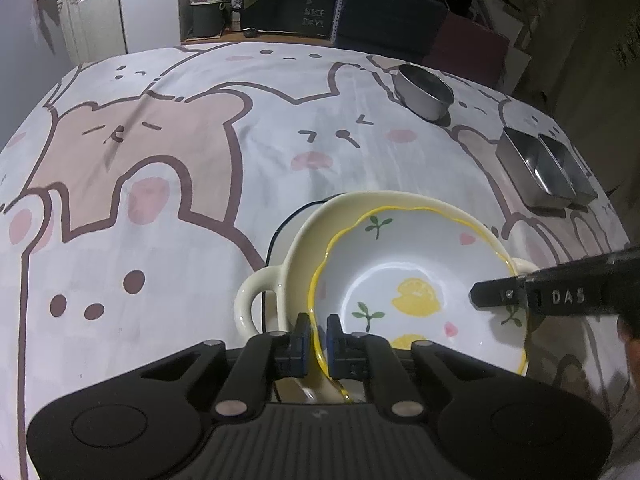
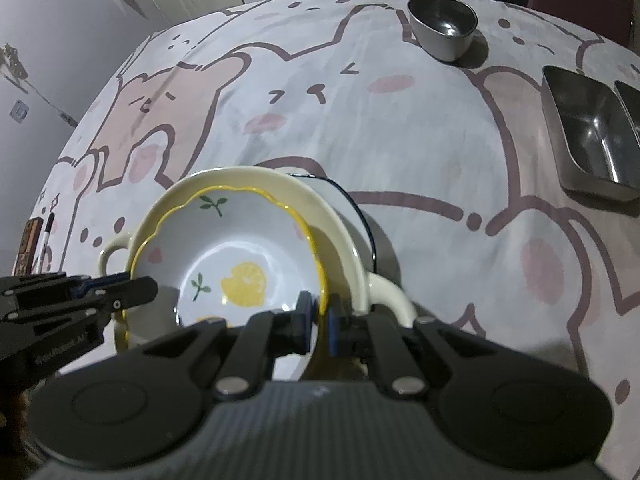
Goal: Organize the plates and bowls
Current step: 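Open both grippers to release the yellow-rimmed bowl's rim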
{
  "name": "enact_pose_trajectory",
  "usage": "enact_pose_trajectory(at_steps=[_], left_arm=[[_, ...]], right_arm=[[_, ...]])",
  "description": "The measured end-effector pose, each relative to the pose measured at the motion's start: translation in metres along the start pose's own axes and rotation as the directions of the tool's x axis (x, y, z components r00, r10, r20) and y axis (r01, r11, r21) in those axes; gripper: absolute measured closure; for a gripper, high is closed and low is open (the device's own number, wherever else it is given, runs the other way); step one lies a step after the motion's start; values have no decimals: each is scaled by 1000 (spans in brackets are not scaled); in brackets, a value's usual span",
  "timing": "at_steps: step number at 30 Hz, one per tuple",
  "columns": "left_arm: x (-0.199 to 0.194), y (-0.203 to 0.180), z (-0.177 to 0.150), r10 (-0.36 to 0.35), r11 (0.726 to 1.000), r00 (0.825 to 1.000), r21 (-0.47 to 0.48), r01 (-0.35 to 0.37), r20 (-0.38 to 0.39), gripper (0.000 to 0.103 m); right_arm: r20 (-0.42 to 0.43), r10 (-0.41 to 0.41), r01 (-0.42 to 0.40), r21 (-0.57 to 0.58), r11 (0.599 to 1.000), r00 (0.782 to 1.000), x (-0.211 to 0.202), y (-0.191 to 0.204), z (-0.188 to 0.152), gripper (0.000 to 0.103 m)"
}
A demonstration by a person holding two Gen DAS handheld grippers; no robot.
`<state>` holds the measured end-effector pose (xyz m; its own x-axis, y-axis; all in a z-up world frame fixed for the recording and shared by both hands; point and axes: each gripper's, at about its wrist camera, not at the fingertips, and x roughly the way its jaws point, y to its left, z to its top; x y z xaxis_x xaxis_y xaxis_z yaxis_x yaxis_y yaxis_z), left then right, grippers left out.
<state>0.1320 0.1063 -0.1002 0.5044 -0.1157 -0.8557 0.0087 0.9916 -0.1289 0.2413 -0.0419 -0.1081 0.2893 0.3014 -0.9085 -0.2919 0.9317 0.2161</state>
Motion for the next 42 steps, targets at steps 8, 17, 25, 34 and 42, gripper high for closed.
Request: enact_pose_trajectory(at_steps=[8,17,25,34,42], left_arm=[[-1,-4,-1,14,1000,1000,26,-14,6,93],[-1,-3,-1,13,1000,1000,20,-13,5,93],[1,3,3,-4,1000,1000,-28,4,9,95],[2,2,5,6,1000,1000,-26,-6,7,96],[-10,2,5,-7,999,1000,-42,8,23,78]], right_arm=[[20,33,-33,36,999,999,-13,-10,5,89],[16,45,-46,36,998,999,-18,-13,0,90],[22,27,-27,-6,1000,999,-17,-4,-6,96],[18,23,-22,-23,999,1000,-18,-2,-11,95],[52,11,-9,-39,999,999,-29,1,-12,82]])
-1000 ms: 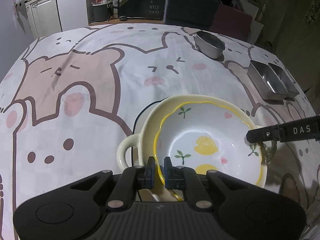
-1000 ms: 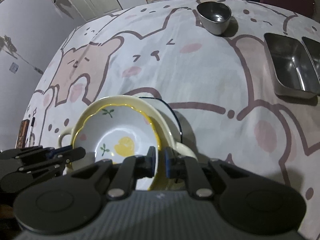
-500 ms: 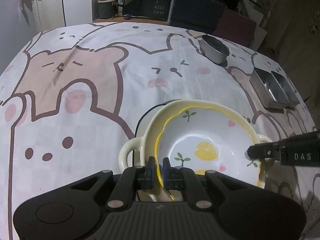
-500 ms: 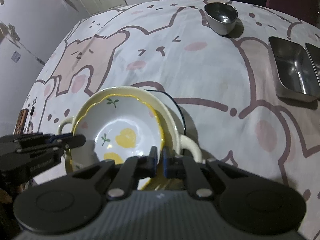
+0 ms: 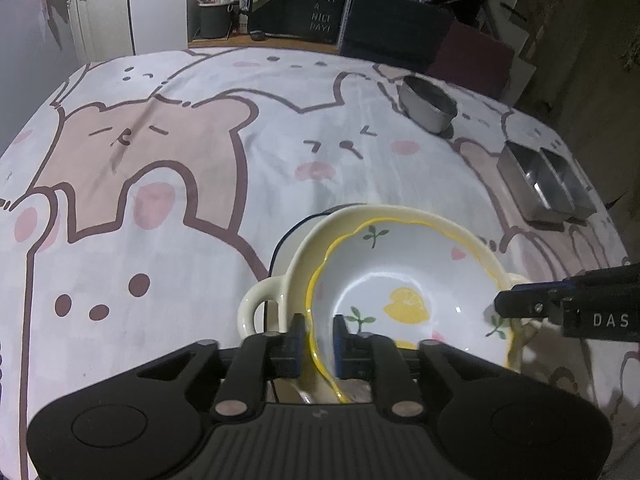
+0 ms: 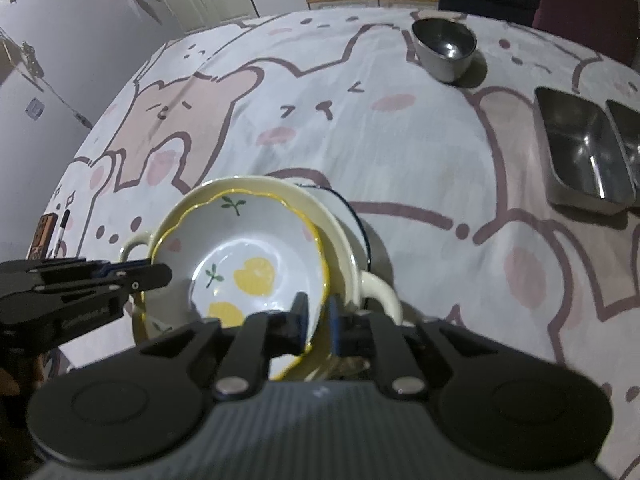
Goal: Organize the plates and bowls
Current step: 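Open both grippers to release the yellow-rimmed bowl's rim, then move both grippers to the rim of a rectangular steel tray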
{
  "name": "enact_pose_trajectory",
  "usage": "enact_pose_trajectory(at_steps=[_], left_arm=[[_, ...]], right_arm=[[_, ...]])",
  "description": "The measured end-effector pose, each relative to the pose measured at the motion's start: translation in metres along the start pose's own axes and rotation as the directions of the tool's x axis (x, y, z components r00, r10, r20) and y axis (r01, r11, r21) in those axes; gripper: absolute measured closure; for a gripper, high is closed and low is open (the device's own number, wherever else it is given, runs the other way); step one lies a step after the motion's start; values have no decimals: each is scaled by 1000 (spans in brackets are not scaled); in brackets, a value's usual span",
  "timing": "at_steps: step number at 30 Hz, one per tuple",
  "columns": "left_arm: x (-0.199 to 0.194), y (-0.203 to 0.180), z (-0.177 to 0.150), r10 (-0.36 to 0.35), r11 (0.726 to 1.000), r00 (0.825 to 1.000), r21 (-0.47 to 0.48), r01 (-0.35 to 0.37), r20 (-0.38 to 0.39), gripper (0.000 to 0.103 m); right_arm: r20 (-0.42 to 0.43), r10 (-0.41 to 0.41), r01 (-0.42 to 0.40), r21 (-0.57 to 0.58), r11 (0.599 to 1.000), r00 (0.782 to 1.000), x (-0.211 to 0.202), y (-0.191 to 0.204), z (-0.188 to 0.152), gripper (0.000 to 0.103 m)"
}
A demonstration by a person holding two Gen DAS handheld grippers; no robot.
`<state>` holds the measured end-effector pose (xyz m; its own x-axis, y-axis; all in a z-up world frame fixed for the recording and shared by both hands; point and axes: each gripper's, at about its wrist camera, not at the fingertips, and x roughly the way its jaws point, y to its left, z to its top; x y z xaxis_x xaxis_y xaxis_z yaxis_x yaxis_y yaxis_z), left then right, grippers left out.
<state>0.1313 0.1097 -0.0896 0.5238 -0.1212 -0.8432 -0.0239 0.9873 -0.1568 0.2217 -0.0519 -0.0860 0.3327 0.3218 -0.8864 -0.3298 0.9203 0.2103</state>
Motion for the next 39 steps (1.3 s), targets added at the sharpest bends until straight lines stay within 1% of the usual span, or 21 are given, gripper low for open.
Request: enact_pose_trajectory(at_steps=[3,4,7,8,9,10,11,12,13,15,17,19,21,24,28,34,39], left_arm=[[-7,-1,-1,-9,1000,1000,-3,9,18,68],[-9,-3,-1,-6,1000,1000,0,6,21,67],[-13,-6,-1,-3,1000,1000,9,3,28,57],[-15,-7,-2,-1,1000,1000,12,1,31,50],[-17,-8,-2,1,1000,999,17,-2,36,44],[-19,-9,-2,3,1000,999,21,-4,41,40],[-22,-10,-3,6,1000,999,26,-7,51,31],[-24,-11,-3,9,999,998,30,-11,59,25],[-27,-13,-4,13,999,998,35,-15,67,23],[-31,-14,-5,20,999,997,44,-23,77,9],[-35,-16,-7,29,998,995,45,-33,91,3],[-39,-18,-8,38,998,994,52,-43,104,1],[-42,-21,-9,41,997,992,55,-48,116,0],[-44,-30,-7,32,997,990,60,-41,135,0],[-41,-50,2,12,997,988,75,-25,157,0],[-24,-99,18,-59,990,986,132,39,155,0],[-1,-138,34,-81,981,987,187,54,141,0]], right_arm=[[20,10,-10,-7,1000,1000,-8,1,-3,69],[26,10,-10,-11,1000,1000,-11,2,-4,64],[44,6,-5,-18,1000,999,-18,3,-7,58],[51,4,-3,-18,1000,999,-20,2,-8,57],[58,0,1,-17,1000,998,-22,2,-9,53],[66,-5,6,-18,1000,998,-25,2,-10,49],[74,-8,10,-18,1000,997,-28,2,-11,46],[83,-10,12,-20,1000,997,-31,1,-12,42],[91,-13,15,-23,1000,996,-33,2,-13,37],[111,-19,23,-32,999,994,-39,2,-16,32],[130,-23,29,-41,999,991,-45,1,-20,24],[148,-30,38,-51,998,989,-50,0,-25,4],[180,-41,55,-76,996,983,-57,0,-31,0],[219,-59,82,-98,992,974,-66,-2,-39,0],[262,-83,107,-78,991,962,-80,-19,-43,0],[303,-151,148,33,989,941,-97,-65,-46,0],[311,-215,183,127,975,926,-105,-105,-47,0]])
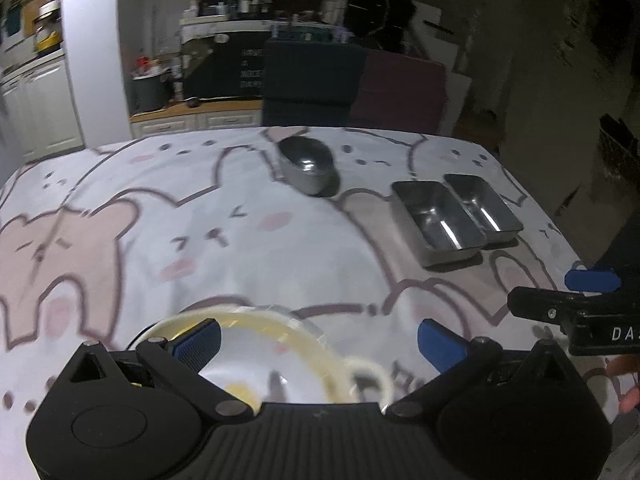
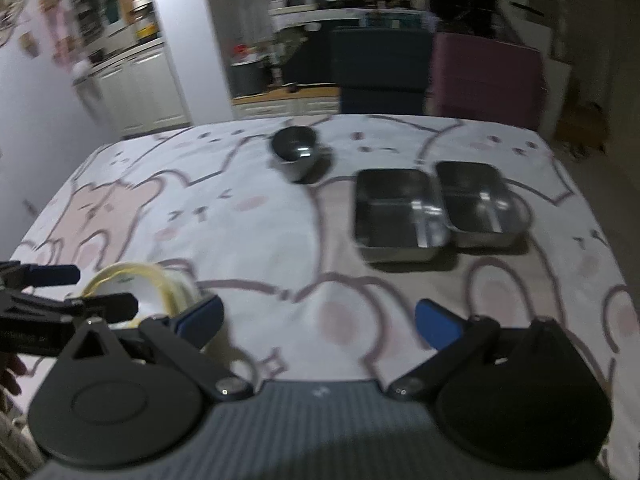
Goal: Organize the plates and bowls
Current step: 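Move both grippers to the rim of a rectangular steel tray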
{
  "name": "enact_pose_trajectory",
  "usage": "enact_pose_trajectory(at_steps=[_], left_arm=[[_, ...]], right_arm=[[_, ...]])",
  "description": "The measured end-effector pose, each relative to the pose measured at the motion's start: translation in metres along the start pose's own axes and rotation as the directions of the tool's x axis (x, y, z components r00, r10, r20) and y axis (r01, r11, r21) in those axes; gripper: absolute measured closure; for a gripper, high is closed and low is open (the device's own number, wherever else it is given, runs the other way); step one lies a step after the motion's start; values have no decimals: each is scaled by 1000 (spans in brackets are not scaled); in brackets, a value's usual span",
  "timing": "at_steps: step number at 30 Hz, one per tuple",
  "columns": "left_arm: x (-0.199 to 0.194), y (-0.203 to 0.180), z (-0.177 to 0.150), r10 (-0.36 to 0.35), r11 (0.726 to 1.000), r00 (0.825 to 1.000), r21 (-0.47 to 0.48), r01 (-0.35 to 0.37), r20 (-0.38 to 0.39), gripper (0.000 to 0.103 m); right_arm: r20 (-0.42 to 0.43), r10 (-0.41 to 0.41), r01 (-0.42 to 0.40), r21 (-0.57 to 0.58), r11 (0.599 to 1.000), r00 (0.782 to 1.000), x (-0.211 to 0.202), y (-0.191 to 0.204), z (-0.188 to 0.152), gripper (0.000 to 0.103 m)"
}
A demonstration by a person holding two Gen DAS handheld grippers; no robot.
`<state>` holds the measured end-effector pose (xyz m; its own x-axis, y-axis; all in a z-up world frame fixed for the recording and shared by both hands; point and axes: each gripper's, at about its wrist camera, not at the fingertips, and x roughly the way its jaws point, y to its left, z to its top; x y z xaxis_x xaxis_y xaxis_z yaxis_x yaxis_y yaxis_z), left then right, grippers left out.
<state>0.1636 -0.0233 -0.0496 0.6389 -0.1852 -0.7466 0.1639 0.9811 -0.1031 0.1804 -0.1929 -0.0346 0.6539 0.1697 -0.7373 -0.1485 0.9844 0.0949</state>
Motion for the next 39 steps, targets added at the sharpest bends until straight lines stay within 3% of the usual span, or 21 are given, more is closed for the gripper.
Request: enact_pose_trajectory(at_steps=[5,11,17,23,31,35,38,39], left_arm=[[24,-26,28,-10,997,1000,77,8,20,0],[60,-41,65,-50,995,997,94,45,53,0],[93,-41,93,-74,993,995,100,66,74,0],[116,-32,112,-99,994,991,59,94,94,0],[137,-24,113,-118,992,990,59,114,80,0],[140,-23,112,-129,990,989,67,124,76,0],[143,-27,112,-140,988,987,78,135,73,0],[144,-28,111,-142,987,987,81,136,71,0]], right_arm=[[1,-34,33,125,992,999,9,-41,6,0],[-19,-79,81,266,961,997,35,-74,20,0],[-49,-79,93,463,881,996,65,-94,27,1],[-65,-69,95,637,765,995,93,-105,31,23],[-126,-18,105,730,676,992,138,-100,36,42],[-158,-7,117,699,706,987,156,-94,41,52],[-186,-3,124,646,754,983,157,-90,40,64],[-189,-2,123,631,766,982,157,-91,40,74]])
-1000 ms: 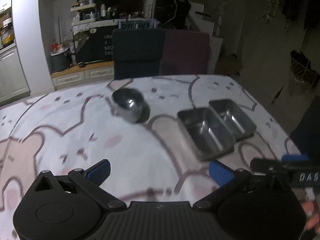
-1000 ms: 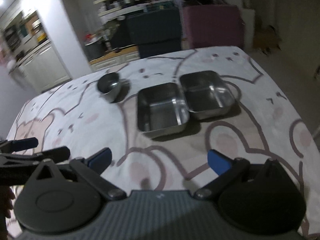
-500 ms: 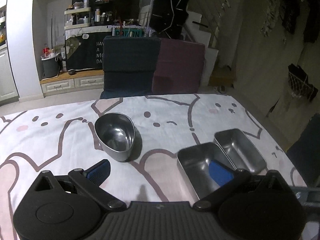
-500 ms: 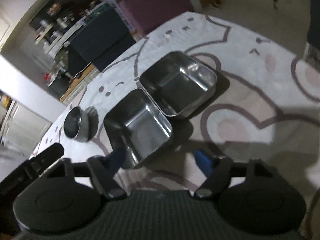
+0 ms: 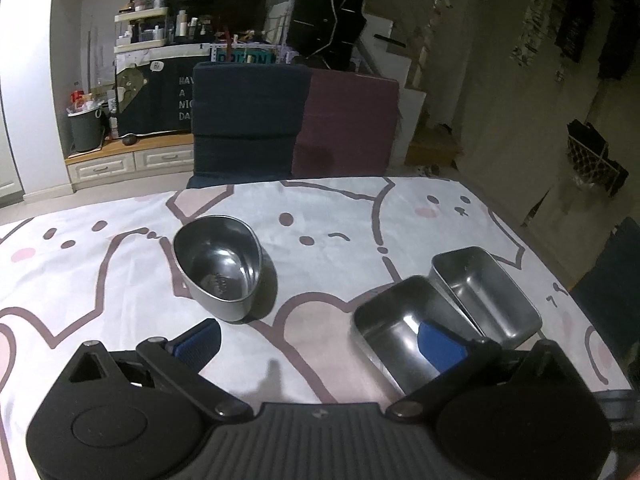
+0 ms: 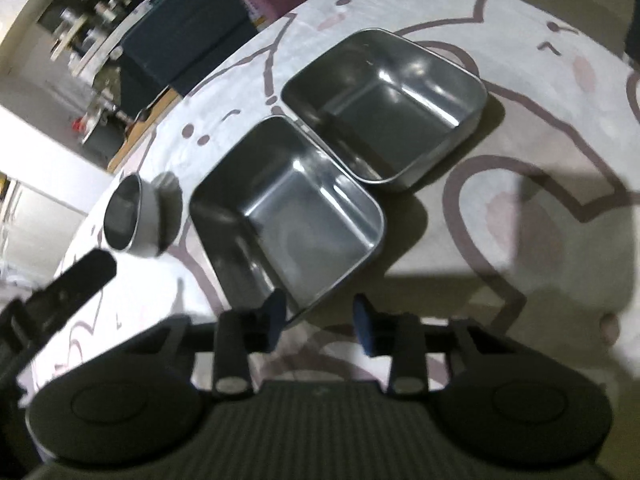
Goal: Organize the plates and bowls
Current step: 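Move both grippers to the rim of a rectangular steel tray, then close both grippers on the rim of the steel tray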
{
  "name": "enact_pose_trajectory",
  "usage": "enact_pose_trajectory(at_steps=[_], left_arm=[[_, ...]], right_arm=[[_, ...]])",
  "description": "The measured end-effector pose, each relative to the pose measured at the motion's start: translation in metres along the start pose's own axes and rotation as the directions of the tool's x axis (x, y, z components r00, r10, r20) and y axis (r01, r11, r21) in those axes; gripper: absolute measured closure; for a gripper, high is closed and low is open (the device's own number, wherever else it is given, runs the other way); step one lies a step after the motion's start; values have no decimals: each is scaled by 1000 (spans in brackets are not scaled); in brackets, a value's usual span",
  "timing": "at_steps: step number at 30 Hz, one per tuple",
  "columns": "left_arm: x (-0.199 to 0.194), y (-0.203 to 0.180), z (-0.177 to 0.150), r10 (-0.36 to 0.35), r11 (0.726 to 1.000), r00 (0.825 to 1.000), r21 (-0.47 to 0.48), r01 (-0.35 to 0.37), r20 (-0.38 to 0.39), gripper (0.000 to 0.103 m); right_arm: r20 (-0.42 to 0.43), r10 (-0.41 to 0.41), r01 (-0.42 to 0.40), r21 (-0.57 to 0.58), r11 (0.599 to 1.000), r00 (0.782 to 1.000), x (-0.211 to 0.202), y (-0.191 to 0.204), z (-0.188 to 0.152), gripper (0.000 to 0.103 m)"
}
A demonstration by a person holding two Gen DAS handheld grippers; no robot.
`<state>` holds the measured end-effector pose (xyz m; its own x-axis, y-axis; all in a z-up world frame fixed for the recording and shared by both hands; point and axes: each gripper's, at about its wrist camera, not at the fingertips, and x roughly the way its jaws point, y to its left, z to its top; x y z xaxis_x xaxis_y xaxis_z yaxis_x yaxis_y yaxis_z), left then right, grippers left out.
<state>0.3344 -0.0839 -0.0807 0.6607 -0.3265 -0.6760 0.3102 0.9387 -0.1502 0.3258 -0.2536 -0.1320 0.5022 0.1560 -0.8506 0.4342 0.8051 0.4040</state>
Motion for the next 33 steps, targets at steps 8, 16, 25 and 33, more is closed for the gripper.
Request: enact_pose_trajectory(at_steps=[8,16,25,33], left_arm=[[20,-14,-8,-22,1000,992,-15,20,-123,20],[40,-15,-33,-46,995,949,-95,17,-311,75],[13,-30,-33,-58,995,961,-92,34,-272,100],[-38,-44,-66,-64,995,963,-96,40,-262,98]], right_arm=[[41,-26,29,-62,998,999,-19,-24,10,96],[34,-13,18,-143,990,999,-18,-29,16,99],[46,21,-9,-254,967,999,-36,-25,15,100],[57,88,-64,-343,937,994,-79,-37,-4,100]])
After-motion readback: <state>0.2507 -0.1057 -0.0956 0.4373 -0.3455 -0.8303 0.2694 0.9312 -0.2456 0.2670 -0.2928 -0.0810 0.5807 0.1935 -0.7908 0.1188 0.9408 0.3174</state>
